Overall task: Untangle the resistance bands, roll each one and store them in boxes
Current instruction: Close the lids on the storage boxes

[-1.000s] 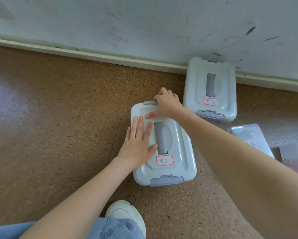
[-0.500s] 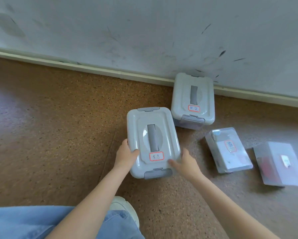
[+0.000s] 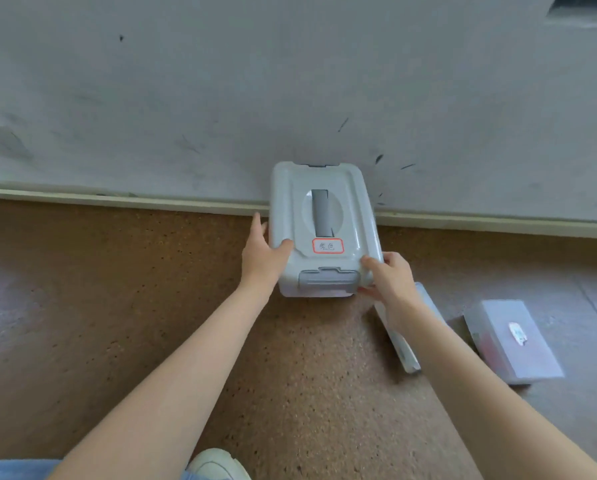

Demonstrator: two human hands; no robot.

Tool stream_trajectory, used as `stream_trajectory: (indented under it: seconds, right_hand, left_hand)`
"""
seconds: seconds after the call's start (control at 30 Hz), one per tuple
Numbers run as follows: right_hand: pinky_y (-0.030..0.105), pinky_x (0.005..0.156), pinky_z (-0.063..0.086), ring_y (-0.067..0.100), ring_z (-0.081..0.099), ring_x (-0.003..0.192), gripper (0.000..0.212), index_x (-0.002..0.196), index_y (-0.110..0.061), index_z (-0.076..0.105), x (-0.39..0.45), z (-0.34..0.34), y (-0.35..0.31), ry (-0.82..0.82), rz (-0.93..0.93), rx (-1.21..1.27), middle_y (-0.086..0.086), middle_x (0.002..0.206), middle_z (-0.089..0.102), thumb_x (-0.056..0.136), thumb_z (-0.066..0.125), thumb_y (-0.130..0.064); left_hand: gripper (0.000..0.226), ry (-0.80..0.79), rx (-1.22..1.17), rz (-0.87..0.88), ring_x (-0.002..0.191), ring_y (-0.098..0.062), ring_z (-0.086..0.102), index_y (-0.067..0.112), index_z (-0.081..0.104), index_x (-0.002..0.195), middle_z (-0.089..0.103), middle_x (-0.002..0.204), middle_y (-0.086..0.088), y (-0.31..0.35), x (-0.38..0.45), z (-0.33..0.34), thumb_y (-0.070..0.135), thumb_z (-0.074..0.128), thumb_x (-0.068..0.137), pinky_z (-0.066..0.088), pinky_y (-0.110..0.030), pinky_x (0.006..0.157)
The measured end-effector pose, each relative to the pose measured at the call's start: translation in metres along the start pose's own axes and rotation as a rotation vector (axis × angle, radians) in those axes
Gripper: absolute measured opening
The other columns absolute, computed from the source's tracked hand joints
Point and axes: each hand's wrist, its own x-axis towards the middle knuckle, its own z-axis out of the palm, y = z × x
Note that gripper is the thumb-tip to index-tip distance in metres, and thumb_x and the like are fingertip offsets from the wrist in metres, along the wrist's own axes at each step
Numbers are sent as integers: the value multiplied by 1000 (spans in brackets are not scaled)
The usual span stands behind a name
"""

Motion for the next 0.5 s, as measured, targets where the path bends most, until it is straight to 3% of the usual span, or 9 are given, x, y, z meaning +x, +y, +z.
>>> stream_trajectory:
  seconds: [0.1, 0.23, 0.37, 0.5]
  right_hand:
    - [28, 54, 56, 30, 61, 98, 26, 112, -7, 45, 31, -19, -16, 67, 43, 23, 12, 110, 54, 89, 56, -12]
    - [34, 59, 56, 34, 59, 100, 31, 117, 5, 46, 76, -24, -25, 94, 117, 97, 19, 113, 52, 91, 54, -8]
    - [36, 69, 57, 35, 60, 104, 34, 118, 4, 46, 107, -31, -37, 26, 117, 92, 21, 120, 54, 90, 58, -12]
    - [32, 70, 58, 28, 62, 97, 33, 118, -5, 48, 100, -44, -19, -36, 68, 100, 15, 115, 55, 92, 57, -21]
  left_hand:
    - [76, -118, -157, -150, 133, -21, 38, 19, 9, 150, 32, 151, 2, 8, 24, 38, 10, 54, 90, 35, -32, 103]
    - [51, -236, -373, -417, 117, -32, 52, 17, 35, 141, 48, 136, -11, 1, 39, 78, 7, 51, 94, 50, -35, 74]
    - [47, -133, -402, -323, 109, -25, 57, 13, 40, 137, 54, 128, -9, 2, 54, 95, 8, 54, 93, 50, -33, 82]
    - [36, -52, -315, -269, 97, -16, 61, 23, 46, 130, 58, 113, -1, -19, 36, 93, 19, 53, 94, 49, -31, 83]
